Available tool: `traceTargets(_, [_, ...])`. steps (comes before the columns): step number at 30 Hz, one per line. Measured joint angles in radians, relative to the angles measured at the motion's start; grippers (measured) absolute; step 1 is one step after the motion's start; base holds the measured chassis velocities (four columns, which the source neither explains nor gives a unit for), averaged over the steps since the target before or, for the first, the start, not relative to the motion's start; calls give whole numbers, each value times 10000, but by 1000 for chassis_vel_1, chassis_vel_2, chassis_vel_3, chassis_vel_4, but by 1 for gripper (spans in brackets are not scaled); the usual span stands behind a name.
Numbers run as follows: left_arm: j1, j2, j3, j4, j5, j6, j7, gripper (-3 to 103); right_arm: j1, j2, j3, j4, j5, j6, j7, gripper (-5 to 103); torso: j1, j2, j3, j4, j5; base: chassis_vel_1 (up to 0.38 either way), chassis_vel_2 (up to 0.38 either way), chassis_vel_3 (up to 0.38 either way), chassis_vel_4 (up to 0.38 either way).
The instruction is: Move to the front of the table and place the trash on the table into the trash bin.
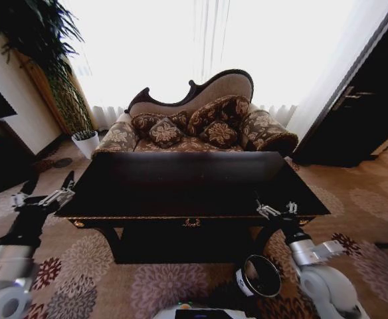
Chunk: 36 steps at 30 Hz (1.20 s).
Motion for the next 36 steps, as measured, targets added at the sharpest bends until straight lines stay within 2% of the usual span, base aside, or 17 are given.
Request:
traceTargets(7, [47,80,75,365,28,-18,101,100,248,-275,-65,-18,-7,-150,110,100,1,0,0,0,-1,0,0,0,0])
traceTargets(14, [-29,175,-40,647,32,-104,250,100,241,-328,-106,-66,-120,-37,-97,100,0,0,0,0,-1,0,0,0,0])
traceTargets(23, [-101,222,-308,568,-46,-118,347,100,134,-99,-221,-93,-270,65,-201,100,0,0,0,0,-1,0,0,0,0])
traceTargets(36, [-180,153,-85,588,19,-129,379,100,-47,149,-90,-261,-451,124,-431,100,6,-1,1,0,0,56,-52,-56,55])
